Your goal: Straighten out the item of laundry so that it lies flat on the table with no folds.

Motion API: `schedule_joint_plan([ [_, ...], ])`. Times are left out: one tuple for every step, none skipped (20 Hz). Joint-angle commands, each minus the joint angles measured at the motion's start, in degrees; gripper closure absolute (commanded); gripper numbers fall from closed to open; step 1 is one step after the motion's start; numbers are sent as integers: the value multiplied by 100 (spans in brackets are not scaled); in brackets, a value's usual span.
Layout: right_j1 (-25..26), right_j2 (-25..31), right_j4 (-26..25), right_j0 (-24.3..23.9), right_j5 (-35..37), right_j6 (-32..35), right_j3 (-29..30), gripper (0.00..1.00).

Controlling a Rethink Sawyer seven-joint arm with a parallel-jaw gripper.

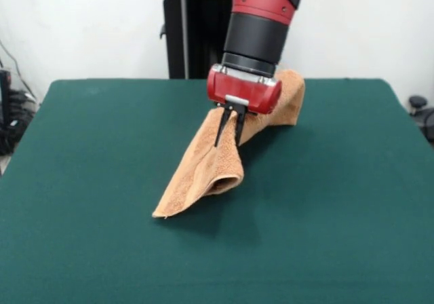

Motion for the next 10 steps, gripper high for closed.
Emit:
schedule_joint_plan([
  [-49,311,216,-133,-339,977,-434,100],
  [-90,335,193,-162,-316,958,-445,100],
  [-97,378,173,-199,-324,961,-458,100],
  [-95,412,161,-224,-322,956,-476,100],
  [-77,429,166,-233,-342,961,-500,100],
  [-67,441,181,-239,-332,954,-538,100],
  [-57,443,198,-235,-333,954,-563,100],
  [-66,444,208,-232,-312,945,-584,100],
  [-70,445,218,-228,-289,935,-608,100],
  [-94,457,211,-246,-248,922,-622,100],
])
